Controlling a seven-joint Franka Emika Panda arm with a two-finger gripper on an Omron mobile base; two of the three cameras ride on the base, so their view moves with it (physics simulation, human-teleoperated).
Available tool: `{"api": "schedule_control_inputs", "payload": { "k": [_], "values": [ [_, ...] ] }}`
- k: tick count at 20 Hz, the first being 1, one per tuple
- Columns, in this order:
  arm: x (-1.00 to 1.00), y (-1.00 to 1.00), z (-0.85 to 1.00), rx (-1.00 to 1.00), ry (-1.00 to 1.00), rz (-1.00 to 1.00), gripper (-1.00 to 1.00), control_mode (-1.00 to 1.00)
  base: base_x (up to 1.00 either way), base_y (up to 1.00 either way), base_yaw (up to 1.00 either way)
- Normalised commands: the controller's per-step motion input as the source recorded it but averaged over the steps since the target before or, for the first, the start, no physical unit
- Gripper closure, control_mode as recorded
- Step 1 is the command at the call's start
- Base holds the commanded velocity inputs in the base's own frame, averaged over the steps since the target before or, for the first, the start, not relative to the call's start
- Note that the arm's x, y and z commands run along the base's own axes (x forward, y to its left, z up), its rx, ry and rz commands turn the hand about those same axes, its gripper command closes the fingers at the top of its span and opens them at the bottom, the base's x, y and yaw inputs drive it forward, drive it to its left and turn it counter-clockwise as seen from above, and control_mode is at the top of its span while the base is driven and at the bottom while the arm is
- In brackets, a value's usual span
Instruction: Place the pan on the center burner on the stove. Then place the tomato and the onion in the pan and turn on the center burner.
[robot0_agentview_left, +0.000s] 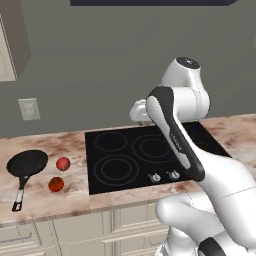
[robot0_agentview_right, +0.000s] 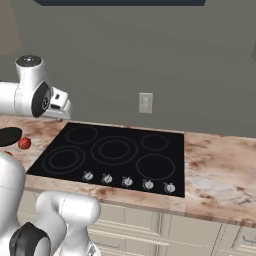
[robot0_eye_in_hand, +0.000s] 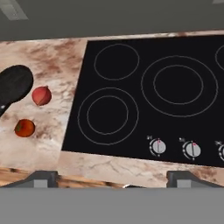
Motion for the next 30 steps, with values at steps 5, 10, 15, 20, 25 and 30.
{"api": "schedule_control_inputs", "payload": {
  "k": [5, 10, 15, 20, 25, 30],
  "values": [
    [-0.49, 0.53, 0.00, 0.00, -0.07, 0.00, -1.00, -1.00, 0.00, 0.00, 0.00],
    [-0.49, 0.38, 0.00, 0.00, -0.02, 0.02, -1.00, -1.00, 0.00, 0.00, 0.00],
    [-0.41, 0.35, -0.07, 0.00, 0.00, 0.04, -1.00, -1.00, 0.00, 0.00, 0.00],
    [-0.24, 0.46, -0.13, 0.00, 0.00, 0.04, -1.00, -1.00, 0.00, 0.00, 0.00],
    [-0.05, 0.50, -0.15, 0.00, 0.00, 0.04, -1.00, -1.00, 0.00, 0.00, 0.00],
    [0.00, 0.52, -0.13, 0.00, 0.04, 0.04, -1.00, -1.00, 0.00, 0.00, 0.00]
  ]
}}
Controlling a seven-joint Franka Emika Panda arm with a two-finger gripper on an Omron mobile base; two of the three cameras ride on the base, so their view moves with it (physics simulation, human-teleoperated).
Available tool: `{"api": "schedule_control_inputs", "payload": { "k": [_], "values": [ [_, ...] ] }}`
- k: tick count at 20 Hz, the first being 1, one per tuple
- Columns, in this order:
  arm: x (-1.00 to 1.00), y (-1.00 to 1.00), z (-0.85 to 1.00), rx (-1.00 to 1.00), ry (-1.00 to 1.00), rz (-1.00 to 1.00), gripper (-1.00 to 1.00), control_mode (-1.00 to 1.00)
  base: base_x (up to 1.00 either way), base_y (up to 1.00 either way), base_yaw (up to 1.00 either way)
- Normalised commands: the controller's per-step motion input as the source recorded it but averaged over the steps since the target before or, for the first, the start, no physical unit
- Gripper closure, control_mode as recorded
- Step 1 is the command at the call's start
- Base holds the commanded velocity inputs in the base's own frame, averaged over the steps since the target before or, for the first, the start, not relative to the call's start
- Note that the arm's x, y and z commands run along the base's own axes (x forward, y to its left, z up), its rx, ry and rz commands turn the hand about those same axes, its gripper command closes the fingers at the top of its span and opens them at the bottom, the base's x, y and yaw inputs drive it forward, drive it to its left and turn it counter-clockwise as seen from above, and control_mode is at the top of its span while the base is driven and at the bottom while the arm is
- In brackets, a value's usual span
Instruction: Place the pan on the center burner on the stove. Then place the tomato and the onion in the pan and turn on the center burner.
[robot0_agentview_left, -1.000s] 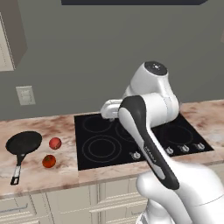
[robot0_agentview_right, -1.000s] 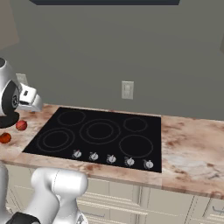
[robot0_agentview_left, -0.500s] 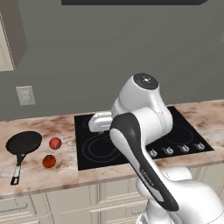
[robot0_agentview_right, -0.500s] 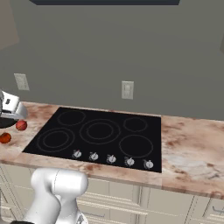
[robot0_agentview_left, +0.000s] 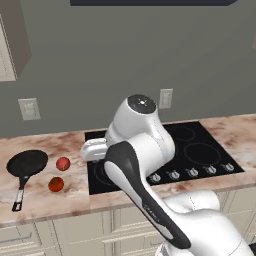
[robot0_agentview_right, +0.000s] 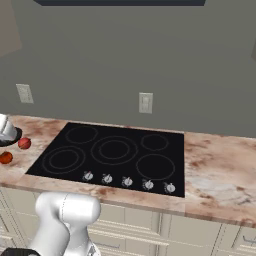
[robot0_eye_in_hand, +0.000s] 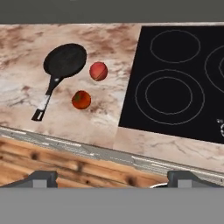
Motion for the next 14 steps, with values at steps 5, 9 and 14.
{"api": "schedule_control_inputs", "payload": {
  "k": [5, 9, 14],
  "values": [
    [0.00, 0.52, -0.09, 0.00, 0.07, 0.04, -1.00, -1.00, 0.00, 0.00, 0.00],
    [0.00, 0.48, -0.12, 0.00, 0.12, 0.02, -1.00, -1.00, 0.00, 0.00, 0.00],
    [0.00, 0.45, -0.20, 0.00, 0.14, 0.00, -1.00, -1.00, 0.00, 0.00, 0.00]
  ]
}}
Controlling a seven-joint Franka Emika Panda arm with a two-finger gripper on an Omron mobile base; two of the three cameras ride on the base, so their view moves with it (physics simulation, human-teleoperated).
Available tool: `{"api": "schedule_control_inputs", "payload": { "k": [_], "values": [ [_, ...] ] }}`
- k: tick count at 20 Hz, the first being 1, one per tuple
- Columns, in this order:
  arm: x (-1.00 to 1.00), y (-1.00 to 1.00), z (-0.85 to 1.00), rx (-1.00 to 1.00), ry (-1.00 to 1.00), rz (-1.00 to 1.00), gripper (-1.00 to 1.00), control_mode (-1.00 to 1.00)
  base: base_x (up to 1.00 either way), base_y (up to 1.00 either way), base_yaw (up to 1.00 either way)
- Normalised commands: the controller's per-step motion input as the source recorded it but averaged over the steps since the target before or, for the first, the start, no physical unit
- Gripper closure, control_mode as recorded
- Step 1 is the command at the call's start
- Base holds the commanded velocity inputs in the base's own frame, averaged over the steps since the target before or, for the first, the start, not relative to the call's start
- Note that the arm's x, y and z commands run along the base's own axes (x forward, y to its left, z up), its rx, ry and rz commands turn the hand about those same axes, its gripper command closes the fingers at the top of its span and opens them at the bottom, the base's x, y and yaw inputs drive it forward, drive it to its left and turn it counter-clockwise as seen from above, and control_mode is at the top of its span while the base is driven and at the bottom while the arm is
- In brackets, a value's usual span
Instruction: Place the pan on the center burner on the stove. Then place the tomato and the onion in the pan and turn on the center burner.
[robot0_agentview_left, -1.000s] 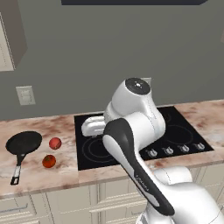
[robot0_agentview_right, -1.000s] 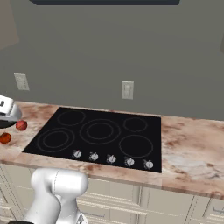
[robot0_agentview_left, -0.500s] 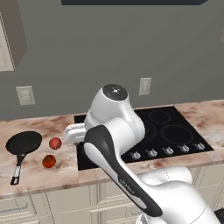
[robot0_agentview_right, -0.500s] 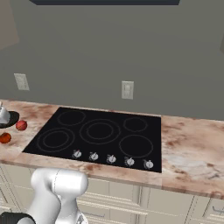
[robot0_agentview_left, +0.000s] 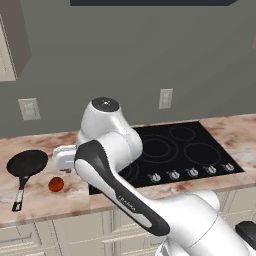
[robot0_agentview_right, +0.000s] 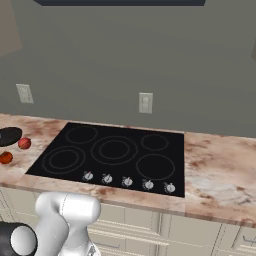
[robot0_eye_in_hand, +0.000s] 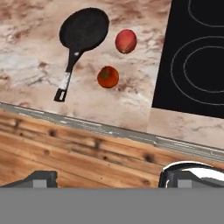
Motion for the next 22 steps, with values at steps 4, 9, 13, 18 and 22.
{"api": "schedule_control_inputs", "payload": {
  "k": [4, 9, 13, 18, 22],
  "values": [
    [0.00, 0.41, -0.24, 0.00, 0.07, 0.00, -1.00, -1.00, 0.00, 0.00, 0.00],
    [0.00, 0.32, -0.30, -0.02, -0.01, 0.00, -1.00, -1.00, 0.00, 0.00, 0.00],
    [0.06, 0.16, -0.31, -0.04, -0.03, 0.00, -1.00, -1.00, 0.00, 0.00, 0.00],
    [0.21, 0.27, -0.17, -0.01, 0.00, 0.00, -1.00, -1.00, 0.00, 0.00, 0.00],
    [0.22, 0.47, -0.06, 0.00, 0.05, -0.03, -1.00, -1.00, 0.00, 0.00, 0.00]
  ]
}}
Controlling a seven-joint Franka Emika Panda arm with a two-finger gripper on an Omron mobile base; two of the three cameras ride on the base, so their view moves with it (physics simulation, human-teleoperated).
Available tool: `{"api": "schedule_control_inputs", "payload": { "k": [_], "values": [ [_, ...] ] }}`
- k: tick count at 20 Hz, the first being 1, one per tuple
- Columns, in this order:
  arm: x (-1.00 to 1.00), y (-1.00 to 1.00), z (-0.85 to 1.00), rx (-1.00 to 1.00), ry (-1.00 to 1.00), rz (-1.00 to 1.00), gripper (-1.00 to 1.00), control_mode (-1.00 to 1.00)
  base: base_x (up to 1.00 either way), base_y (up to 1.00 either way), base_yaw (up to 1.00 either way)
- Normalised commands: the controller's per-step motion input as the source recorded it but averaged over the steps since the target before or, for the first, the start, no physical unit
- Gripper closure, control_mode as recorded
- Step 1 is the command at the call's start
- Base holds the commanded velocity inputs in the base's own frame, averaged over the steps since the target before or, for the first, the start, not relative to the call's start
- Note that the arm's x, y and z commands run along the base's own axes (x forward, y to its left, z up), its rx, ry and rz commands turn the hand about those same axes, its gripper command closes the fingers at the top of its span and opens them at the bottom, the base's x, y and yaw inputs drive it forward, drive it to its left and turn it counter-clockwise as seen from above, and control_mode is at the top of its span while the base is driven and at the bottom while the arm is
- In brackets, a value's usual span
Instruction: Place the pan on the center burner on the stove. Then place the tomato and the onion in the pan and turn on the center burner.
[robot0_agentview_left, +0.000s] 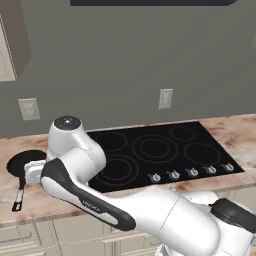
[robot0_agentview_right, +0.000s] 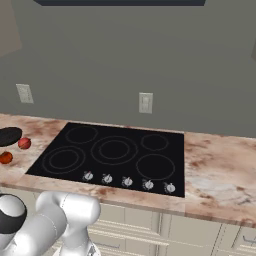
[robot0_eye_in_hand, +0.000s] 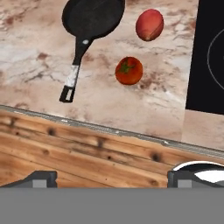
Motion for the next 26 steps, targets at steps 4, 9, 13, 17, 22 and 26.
{"api": "schedule_control_inputs", "payload": {
  "k": [4, 9, 13, 17, 22, 26],
  "values": [
    [0.18, 0.42, -0.06, -0.01, 0.03, -0.03, -1.00, -1.00, 0.00, 0.00, 0.00],
    [0.18, 0.19, -0.21, -0.03, 0.01, 0.00, -1.00, -1.00, 0.00, 0.00, 0.00],
    [0.17, 0.01, -0.29, -0.02, 0.00, 0.00, -1.00, -1.00, 0.00, 0.00, 0.00],
    [0.14, 0.08, -0.19, 0.00, 0.00, 0.00, -1.00, -1.00, 0.00, 0.00, 0.00],
    [0.05, 0.16, -0.20, 0.00, 0.00, 0.00, -1.00, -1.00, 0.00, 0.00, 0.00],
    [0.02, 0.16, -0.21, 0.00, 0.00, 0.00, -1.00, -1.00, 0.00, 0.00, 0.00]
  ]
}}
